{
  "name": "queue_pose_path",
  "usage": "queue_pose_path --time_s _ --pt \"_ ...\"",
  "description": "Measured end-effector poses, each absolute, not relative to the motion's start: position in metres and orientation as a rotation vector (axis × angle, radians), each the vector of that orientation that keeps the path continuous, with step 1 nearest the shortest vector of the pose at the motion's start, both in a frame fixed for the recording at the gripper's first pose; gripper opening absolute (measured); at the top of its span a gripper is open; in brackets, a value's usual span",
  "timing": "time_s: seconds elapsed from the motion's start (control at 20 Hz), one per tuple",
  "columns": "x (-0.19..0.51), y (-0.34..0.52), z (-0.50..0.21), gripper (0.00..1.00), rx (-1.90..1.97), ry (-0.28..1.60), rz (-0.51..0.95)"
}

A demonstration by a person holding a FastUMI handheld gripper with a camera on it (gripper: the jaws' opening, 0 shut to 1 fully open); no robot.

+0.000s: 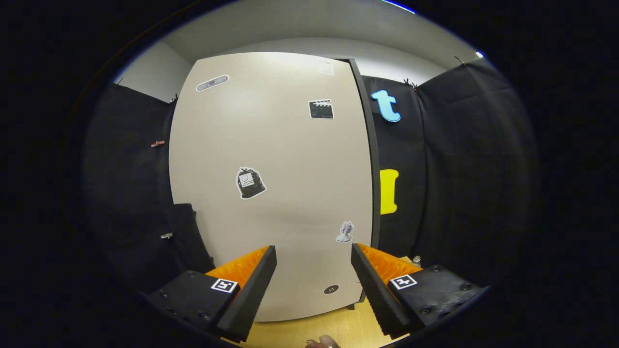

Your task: Open the shoe cabinet door, grab the shoes and put them into the shoe cabinet, then close the shoe cabinet door.

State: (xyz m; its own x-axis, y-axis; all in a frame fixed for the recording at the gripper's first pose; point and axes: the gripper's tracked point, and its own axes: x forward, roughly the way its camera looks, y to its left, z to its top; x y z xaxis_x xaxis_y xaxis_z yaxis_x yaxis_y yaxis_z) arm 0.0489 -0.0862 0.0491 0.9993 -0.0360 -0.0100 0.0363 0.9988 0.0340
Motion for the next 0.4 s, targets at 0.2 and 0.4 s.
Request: queue_pose_path --time_s 0.2,0.4 --pt "0.0504 -0.0832 0.0480 0.98 0.032 0.013 -0.022" --pt "0.0521 -0.0823 0.0469 0.98 0.023 0.013 -0.005"
